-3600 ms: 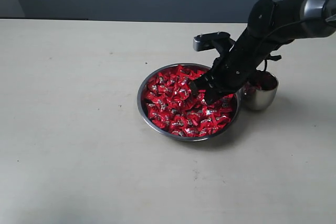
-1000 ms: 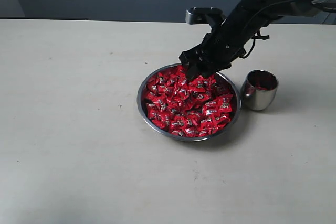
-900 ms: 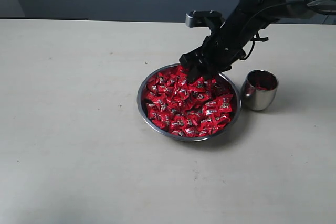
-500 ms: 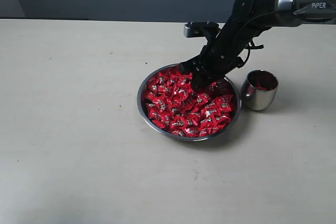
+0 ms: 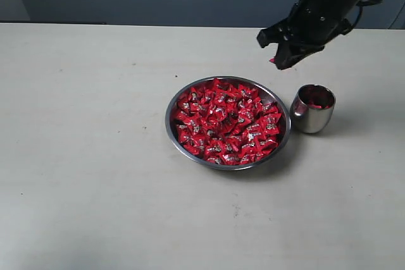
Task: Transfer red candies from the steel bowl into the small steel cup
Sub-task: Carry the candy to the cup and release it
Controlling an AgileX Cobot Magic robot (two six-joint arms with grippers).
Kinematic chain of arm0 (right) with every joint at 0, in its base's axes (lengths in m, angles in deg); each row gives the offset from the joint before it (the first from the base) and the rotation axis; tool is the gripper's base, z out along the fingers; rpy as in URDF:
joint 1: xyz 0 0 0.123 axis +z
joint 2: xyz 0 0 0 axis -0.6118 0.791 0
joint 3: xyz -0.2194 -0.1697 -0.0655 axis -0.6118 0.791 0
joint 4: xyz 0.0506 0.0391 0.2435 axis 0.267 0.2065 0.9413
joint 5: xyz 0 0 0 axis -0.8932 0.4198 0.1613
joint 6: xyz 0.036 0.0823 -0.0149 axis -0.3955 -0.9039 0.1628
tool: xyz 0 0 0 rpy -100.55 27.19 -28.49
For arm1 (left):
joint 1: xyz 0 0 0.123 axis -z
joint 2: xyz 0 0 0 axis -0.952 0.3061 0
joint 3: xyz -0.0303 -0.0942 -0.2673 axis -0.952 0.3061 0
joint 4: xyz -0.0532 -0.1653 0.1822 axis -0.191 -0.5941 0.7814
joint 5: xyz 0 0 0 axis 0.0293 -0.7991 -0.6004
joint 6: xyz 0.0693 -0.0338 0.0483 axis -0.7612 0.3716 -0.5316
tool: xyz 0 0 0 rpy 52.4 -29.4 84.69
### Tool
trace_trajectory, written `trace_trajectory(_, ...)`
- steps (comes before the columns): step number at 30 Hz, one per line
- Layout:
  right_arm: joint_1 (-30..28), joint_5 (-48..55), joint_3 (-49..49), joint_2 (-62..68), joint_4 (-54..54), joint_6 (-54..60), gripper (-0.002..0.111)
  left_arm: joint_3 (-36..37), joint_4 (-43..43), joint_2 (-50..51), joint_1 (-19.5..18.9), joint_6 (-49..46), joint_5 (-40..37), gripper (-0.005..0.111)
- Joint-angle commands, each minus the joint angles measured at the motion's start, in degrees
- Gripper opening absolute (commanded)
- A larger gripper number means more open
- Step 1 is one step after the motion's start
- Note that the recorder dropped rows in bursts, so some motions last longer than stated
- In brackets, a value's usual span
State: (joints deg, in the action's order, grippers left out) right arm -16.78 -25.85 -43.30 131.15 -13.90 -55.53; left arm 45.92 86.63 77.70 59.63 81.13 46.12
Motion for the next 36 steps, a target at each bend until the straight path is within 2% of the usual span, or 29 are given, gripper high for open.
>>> trace_trajectory(1, -4.21, -1.76, 4.91, -3.57, 1.23, -0.33, 0.000, 0.21, 0.27, -0.22, 0.16, 0.21, 0.63, 0.000)
trace_trajectory(10, -6.63, -9.91, 16.84, -6.53, 2.42, 0.82, 0.000, 0.21, 0.27, -0.22, 0.16, 0.21, 0.63, 0.000)
trace_trajectory(27, -6.63, -12.18, 17.76, -4.67, 1.05, 1.06, 0.001, 0.21, 0.27, -0.22, 0.16, 0.21, 0.63, 0.000)
trace_trajectory(29, -6.63, -12.18, 17.76, -4.67, 1.05, 1.06, 0.009, 0.21, 0.27, -0.22, 0.16, 0.21, 0.63, 0.000)
trace_trajectory(33, -6.63, -12.18, 17.76, -4.67, 1.01, 1.06, 0.038, 0.21, 0.27, -0.22, 0.16, 0.21, 0.63, 0.000)
trace_trajectory(34, -6.63, -12.18, 17.76, -4.67, 1.01, 1.06, 0.041, 0.21, 0.27, -0.22, 0.16, 0.21, 0.63, 0.000)
trace_trajectory(36, -6.63, -12.18, 17.76, -4.67, 1.01, 1.06, 0.039, 0.21, 0.27, -0.22, 0.16, 0.21, 0.63, 0.000)
